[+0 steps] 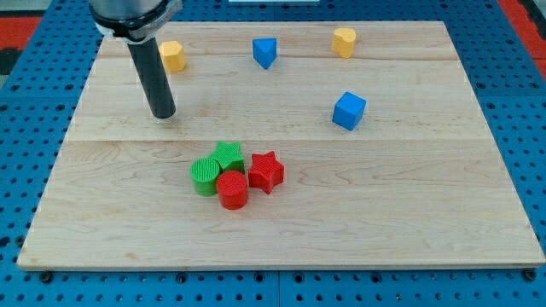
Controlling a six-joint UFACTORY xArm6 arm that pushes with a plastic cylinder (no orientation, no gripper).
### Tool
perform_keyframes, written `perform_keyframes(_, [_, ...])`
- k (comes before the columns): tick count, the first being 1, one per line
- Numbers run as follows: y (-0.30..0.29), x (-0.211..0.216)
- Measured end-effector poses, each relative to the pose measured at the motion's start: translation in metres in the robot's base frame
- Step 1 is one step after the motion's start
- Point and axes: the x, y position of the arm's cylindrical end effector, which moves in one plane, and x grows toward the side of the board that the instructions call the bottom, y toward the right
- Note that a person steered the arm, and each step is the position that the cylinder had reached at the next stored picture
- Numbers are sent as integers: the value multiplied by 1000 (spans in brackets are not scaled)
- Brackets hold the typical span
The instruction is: Push the yellow hexagon closer to the blue triangle
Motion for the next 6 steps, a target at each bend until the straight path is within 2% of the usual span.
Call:
perform_keyframes(1, [-33,-11])
perform_keyframes(3, [-44,-103])
perform_keyframes(4, [4,-126])
perform_keyframes(5, [85,-118])
perform_keyframes(6, [141,-115])
